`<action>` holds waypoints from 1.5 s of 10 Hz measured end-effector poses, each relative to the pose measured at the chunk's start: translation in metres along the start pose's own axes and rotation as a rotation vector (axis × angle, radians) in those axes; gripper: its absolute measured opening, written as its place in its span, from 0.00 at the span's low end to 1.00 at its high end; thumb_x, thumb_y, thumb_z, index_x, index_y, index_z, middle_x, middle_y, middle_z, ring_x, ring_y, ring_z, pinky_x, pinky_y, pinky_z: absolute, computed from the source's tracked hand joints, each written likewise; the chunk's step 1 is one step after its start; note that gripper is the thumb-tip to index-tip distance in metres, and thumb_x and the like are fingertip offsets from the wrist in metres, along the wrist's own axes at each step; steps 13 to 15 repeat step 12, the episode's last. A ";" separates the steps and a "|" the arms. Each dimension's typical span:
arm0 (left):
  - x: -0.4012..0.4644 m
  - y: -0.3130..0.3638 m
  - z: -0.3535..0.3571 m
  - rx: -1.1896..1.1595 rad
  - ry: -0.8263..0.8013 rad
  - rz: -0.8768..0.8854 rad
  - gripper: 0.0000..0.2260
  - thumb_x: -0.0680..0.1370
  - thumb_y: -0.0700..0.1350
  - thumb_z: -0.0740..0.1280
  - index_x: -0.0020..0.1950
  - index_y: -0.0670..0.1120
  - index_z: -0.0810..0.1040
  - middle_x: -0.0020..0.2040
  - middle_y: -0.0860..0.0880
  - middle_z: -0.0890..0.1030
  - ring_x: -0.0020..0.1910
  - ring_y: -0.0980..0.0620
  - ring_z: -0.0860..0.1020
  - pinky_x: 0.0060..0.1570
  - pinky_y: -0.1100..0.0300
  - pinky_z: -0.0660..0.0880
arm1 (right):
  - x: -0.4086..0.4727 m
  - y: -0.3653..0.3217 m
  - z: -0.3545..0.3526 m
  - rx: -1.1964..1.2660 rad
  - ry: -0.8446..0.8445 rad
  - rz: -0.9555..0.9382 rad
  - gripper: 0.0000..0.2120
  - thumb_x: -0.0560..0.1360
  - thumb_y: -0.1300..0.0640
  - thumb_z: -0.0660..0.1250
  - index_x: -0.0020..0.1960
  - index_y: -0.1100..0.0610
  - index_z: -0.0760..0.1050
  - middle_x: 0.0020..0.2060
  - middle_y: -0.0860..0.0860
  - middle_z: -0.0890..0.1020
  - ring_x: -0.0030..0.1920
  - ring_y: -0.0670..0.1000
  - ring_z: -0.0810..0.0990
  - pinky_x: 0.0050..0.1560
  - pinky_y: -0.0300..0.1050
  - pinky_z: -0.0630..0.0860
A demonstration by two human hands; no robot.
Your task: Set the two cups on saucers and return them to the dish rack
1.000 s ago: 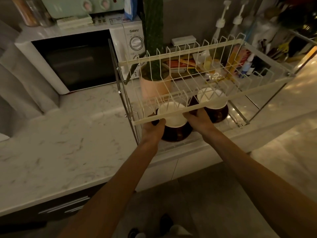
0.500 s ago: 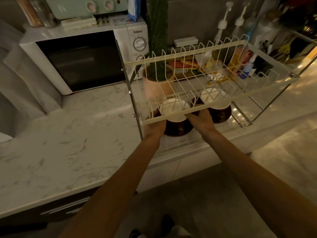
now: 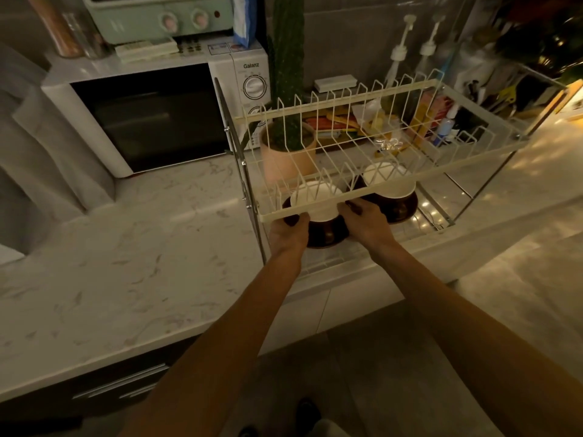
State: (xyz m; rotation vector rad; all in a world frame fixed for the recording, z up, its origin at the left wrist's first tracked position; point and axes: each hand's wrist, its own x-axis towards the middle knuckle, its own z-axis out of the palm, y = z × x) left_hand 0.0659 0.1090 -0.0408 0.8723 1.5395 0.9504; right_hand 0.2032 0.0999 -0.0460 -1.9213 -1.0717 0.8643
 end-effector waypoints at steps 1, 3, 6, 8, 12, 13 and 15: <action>0.001 -0.003 -0.002 -0.016 0.036 0.028 0.19 0.77 0.45 0.66 0.68 0.45 0.72 0.63 0.44 0.78 0.61 0.46 0.77 0.59 0.58 0.74 | -0.003 -0.001 0.005 0.005 -0.012 -0.020 0.18 0.78 0.47 0.64 0.64 0.53 0.79 0.60 0.53 0.82 0.62 0.55 0.78 0.65 0.54 0.74; 0.005 -0.007 -0.007 0.029 0.086 0.040 0.19 0.78 0.46 0.63 0.69 0.46 0.70 0.64 0.44 0.77 0.61 0.44 0.77 0.60 0.55 0.74 | -0.008 -0.005 0.014 -0.025 -0.033 -0.047 0.18 0.79 0.48 0.63 0.66 0.53 0.77 0.62 0.53 0.81 0.63 0.55 0.78 0.65 0.49 0.73; 0.010 -0.010 -0.004 0.113 0.134 0.071 0.19 0.78 0.46 0.61 0.69 0.46 0.71 0.62 0.43 0.79 0.59 0.43 0.78 0.58 0.53 0.76 | -0.012 -0.009 0.014 -0.024 -0.053 -0.064 0.18 0.78 0.47 0.63 0.66 0.50 0.76 0.62 0.54 0.80 0.63 0.57 0.78 0.64 0.56 0.75; 0.009 -0.011 -0.005 0.124 0.134 0.098 0.19 0.79 0.46 0.60 0.69 0.45 0.70 0.63 0.43 0.78 0.61 0.43 0.77 0.59 0.54 0.76 | -0.016 -0.010 0.014 -0.026 -0.060 -0.078 0.18 0.79 0.48 0.62 0.67 0.52 0.76 0.64 0.54 0.79 0.64 0.56 0.77 0.65 0.53 0.73; -0.022 -0.007 0.003 0.706 0.087 0.813 0.24 0.77 0.48 0.60 0.70 0.38 0.70 0.70 0.35 0.71 0.72 0.35 0.65 0.72 0.41 0.61 | -0.015 -0.013 -0.016 -0.371 0.188 -0.293 0.16 0.80 0.46 0.61 0.50 0.56 0.81 0.45 0.55 0.85 0.47 0.60 0.83 0.43 0.49 0.76; -0.022 -0.007 0.003 0.706 0.087 0.813 0.24 0.77 0.48 0.60 0.70 0.38 0.70 0.70 0.35 0.71 0.72 0.35 0.65 0.72 0.41 0.61 | -0.015 -0.013 -0.016 -0.371 0.188 -0.293 0.16 0.80 0.46 0.61 0.50 0.56 0.81 0.45 0.55 0.85 0.47 0.60 0.83 0.43 0.49 0.76; -0.022 -0.007 0.003 0.706 0.087 0.813 0.24 0.77 0.48 0.60 0.70 0.38 0.70 0.70 0.35 0.71 0.72 0.35 0.65 0.72 0.41 0.61 | -0.015 -0.013 -0.016 -0.371 0.188 -0.293 0.16 0.80 0.46 0.61 0.50 0.56 0.81 0.45 0.55 0.85 0.47 0.60 0.83 0.43 0.49 0.76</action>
